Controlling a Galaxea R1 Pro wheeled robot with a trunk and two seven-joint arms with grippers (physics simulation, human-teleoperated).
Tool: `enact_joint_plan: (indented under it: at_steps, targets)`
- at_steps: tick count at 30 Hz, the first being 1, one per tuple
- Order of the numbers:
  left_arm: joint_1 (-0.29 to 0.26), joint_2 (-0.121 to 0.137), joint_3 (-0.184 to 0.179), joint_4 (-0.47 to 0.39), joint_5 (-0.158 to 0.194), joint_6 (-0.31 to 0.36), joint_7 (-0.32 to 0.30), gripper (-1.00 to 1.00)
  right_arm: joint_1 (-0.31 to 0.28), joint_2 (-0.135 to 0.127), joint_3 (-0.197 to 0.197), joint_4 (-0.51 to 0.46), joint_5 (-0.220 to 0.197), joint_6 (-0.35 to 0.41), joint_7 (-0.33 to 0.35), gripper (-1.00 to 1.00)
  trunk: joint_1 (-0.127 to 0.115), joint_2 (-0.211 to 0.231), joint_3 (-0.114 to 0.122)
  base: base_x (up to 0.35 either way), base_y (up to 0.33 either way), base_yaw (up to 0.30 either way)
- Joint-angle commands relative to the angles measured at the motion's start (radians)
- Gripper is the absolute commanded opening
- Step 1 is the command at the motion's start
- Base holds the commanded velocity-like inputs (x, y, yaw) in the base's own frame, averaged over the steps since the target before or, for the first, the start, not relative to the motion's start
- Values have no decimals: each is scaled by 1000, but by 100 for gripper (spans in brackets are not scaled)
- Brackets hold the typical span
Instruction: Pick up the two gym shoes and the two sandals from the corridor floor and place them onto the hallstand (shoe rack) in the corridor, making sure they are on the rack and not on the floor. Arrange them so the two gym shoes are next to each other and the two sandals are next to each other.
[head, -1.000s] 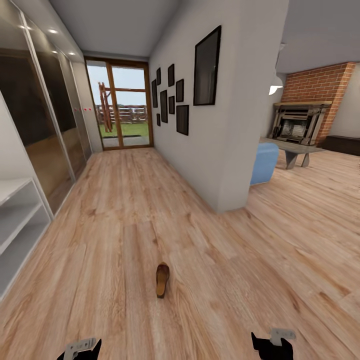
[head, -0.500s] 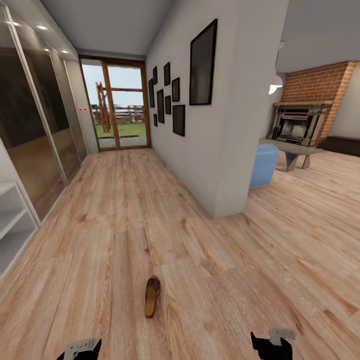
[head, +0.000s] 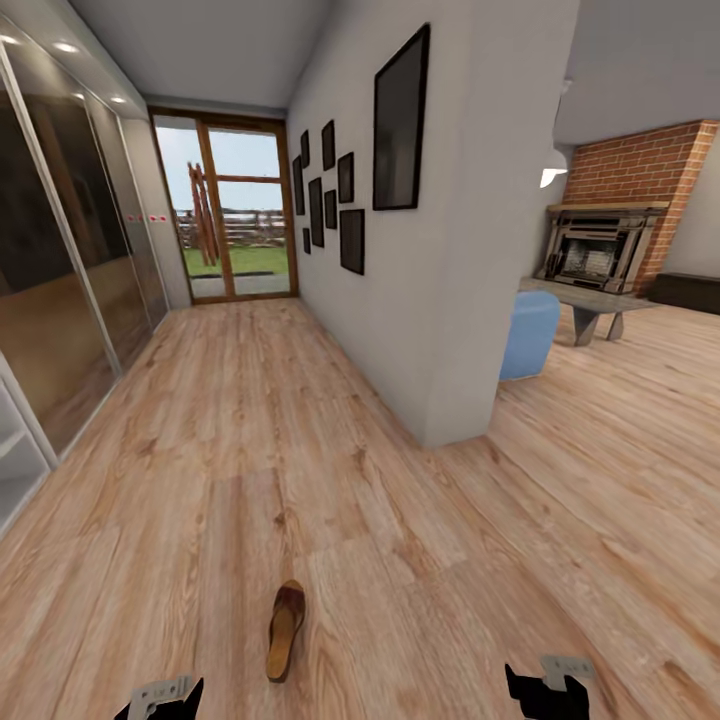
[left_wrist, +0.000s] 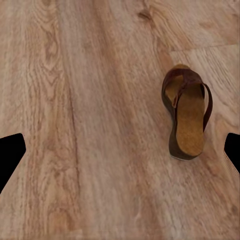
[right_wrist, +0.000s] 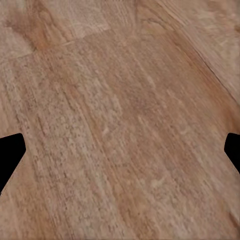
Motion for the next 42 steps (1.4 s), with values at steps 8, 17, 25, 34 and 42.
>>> enact_joint_plan:
  at_steps: [8, 17, 25, 34, 42]
  targets:
    - [-1, -1, 3, -4, 9, 0, -10, 100, -1, 6, -9, -5, 9, -2, 3, 100, 0, 0, -1, 101, -12, 0]
    - [-8, -32, 1, -14, 7, 10, 13, 100, -1, 13, -7, -86, 8, 0, 8, 100, 0, 0, -1, 18, -2, 0]
    - [-40, -100, -16, -19, -17, 18, 106, 100, -1, 15, -6, -313, 5, 27, 27, 100, 0, 0, -1, 3, 0, 0]
    - [-185, -134, -35, -13, -149, 150, 269, 100, -1, 16, -6, -526, 2, 191, 121, 100, 0, 0, -1, 0, 0, 0]
    - [-266, -148, -38, -18, -197, 286, 311, 100, -1, 15, -6, -658, 2, 302, 195, 100, 0, 0, -1, 0, 0, 0]
